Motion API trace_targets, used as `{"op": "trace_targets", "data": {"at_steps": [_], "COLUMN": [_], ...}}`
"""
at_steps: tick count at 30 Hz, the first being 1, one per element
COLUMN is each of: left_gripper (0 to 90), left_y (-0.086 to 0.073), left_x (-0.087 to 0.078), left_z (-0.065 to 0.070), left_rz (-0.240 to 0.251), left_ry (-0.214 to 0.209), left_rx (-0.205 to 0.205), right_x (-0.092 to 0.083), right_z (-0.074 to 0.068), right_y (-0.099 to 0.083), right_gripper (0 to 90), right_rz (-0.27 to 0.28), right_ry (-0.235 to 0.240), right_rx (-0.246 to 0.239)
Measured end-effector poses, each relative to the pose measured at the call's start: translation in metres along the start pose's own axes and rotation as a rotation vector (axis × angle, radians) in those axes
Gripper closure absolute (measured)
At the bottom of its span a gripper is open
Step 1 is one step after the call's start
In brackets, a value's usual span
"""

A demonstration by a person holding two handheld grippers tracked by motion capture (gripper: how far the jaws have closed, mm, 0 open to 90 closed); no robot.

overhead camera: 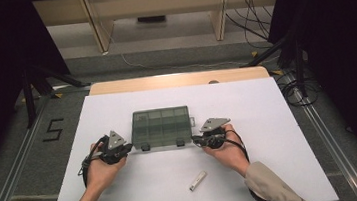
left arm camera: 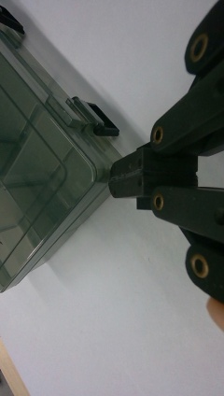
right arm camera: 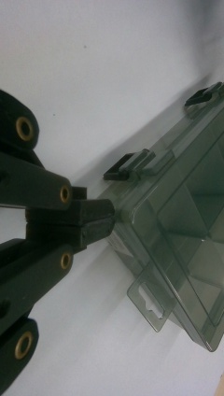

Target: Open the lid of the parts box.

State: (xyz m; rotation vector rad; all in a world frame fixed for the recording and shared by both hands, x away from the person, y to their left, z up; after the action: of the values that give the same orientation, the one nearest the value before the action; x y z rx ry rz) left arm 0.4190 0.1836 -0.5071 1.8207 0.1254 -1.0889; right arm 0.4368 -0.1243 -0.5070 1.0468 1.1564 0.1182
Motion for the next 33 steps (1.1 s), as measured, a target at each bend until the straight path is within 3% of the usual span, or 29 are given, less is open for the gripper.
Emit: {"op": "trace_targets", "data": {"at_steps": [4, 9, 11, 12, 15, 17, 19, 21, 23, 25, 30, 32, 33], "left_gripper": [89.6, 89.6, 89.6, 89.6, 89.6, 89.6, 89.6, 89.6, 89.6, 89.6, 89.6, 89.6, 89.6], "left_y": [-0.001, -0.001, 0.000, 0.001, 0.001, 0.001, 0.003, 0.003, 0.004, 0.003, 0.007, 0.009, 0.009], "left_x": [-0.001, 0.001, -0.001, -0.001, -0.001, -0.005, -0.005, -0.006, -0.006, -0.008, -0.013, -0.011, -0.014], "left_z": [-0.001, 0.000, 0.000, 0.001, 0.001, -0.001, 0.001, 0.000, 0.000, -0.001, -0.001, 0.001, 0.000], "left_rz": [-0.024, -0.007, -0.011, -0.005, 0.006, -0.004, 0.025, 0.017, 0.035, 0.008, 0.023, 0.065, 0.046], "left_ry": [0.006, 0.017, 0.012, 0.014, 0.000, 0.003, 0.007, 0.000, 0.008, 0.005, 0.001, 0.003, 0.004], "left_rx": [0.019, 0.011, 0.029, 0.009, 0.001, 0.019, -0.014, 0.004, -0.012, 0.013, 0.014, -0.022, -0.006], "right_x": [0.000, 0.000, 0.000, 0.000, 0.000, -0.001, -0.001, -0.002, -0.003, -0.003, -0.006, -0.007, -0.007], "right_z": [0.000, 0.000, 0.000, 0.000, 0.000, 0.000, 0.000, 0.000, -0.001, -0.002, -0.001, -0.001, -0.001], "right_y": [0.000, 0.000, 0.000, 0.001, 0.001, 0.001, 0.002, 0.002, 0.003, 0.004, 0.008, 0.010, 0.011], "right_gripper": [90.0, 90.0, 90.0, 90.0, 90.0, 90.0, 90.0, 90.0, 90.0, 90.0, 90.0, 90.0, 90.0], "right_rz": [-0.001, -0.001, 0.003, 0.004, 0.004, 0.011, 0.011, 0.016, 0.017, 0.023, 0.046, 0.061, 0.071], "right_ry": [-0.001, -0.002, -0.002, -0.003, -0.003, -0.007, -0.002, -0.003, 0.002, 0.006, -0.008, -0.011, -0.015], "right_rx": [0.001, -0.004, -0.010, -0.010, -0.009, -0.003, -0.001, 0.000, 0.005, 0.004, 0.003, 0.007, 0.005]}}
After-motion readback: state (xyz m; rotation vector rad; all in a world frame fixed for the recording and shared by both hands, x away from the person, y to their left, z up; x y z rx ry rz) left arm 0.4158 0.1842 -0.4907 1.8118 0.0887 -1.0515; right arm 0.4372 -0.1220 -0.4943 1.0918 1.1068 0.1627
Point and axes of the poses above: each handheld gripper's, and its own axes: x roughly forward along the jaws, y roughly out of its top, z roughly to its right, the point moved 4 cm from there along x, roughly forward along the jaws, and after that the axes turned 4 degrees about -z, right-handed, at the moved point
